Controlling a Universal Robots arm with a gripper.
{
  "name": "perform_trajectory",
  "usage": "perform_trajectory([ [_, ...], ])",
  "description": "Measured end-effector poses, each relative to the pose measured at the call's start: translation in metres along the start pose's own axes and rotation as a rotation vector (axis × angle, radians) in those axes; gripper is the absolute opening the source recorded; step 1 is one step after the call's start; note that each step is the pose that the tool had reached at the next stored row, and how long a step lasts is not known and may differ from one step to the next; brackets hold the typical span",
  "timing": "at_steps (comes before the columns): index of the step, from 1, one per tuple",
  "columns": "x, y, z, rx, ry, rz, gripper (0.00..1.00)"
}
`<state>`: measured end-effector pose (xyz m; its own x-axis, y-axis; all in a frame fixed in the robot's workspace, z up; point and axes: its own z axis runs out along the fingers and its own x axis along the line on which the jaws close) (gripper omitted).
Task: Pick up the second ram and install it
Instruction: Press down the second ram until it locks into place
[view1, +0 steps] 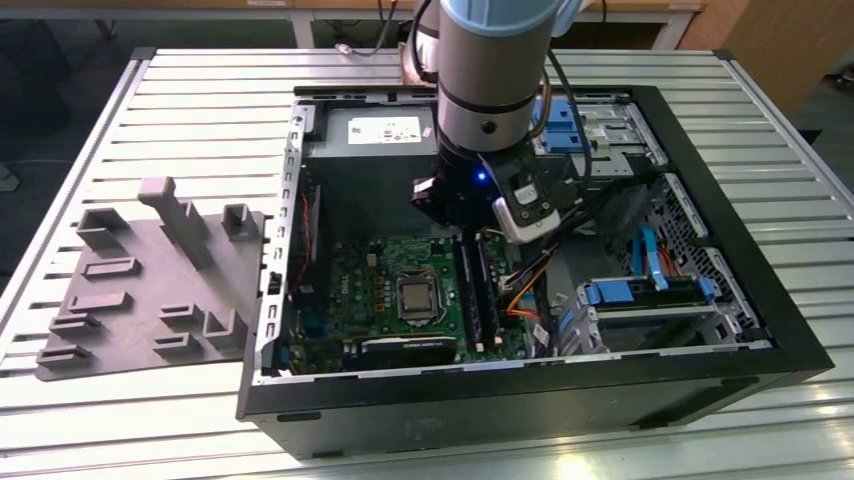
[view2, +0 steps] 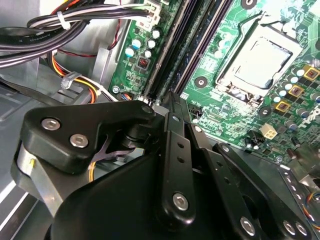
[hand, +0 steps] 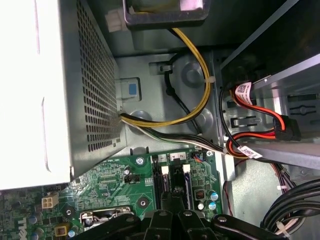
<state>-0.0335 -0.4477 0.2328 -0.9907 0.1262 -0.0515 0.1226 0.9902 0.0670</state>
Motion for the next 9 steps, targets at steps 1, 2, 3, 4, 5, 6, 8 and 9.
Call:
perform_trajectory([
  [1,0.0000,-0.0003,0.0000,-0.0001,0.0000,0.000,0.11],
  [2,-0.0001,-0.0007,0.0000,-0.0001,0.0000,0.000,0.11],
  [3,-0.0001,-0.0010,-0.0001,0.0000,0.0000,0.000,0.11],
  [4,-0.0002,-0.0014,-0.0001,-0.0001,0.0000,0.000,0.11],
  [5,-0.0002,-0.0018,-0.0001,0.0000,-0.0001,0.000,0.11],
  [6,-0.0004,-0.0031,-0.0002,-0.0001,-0.0001,0.000,0.11],
  [8,-0.0005,-0.0040,-0.0002,-0.0001,-0.0001,0.000,0.11],
  [9,-0.0005,-0.0042,-0.0003,0.0000,0.0000,0.000,0.11],
])
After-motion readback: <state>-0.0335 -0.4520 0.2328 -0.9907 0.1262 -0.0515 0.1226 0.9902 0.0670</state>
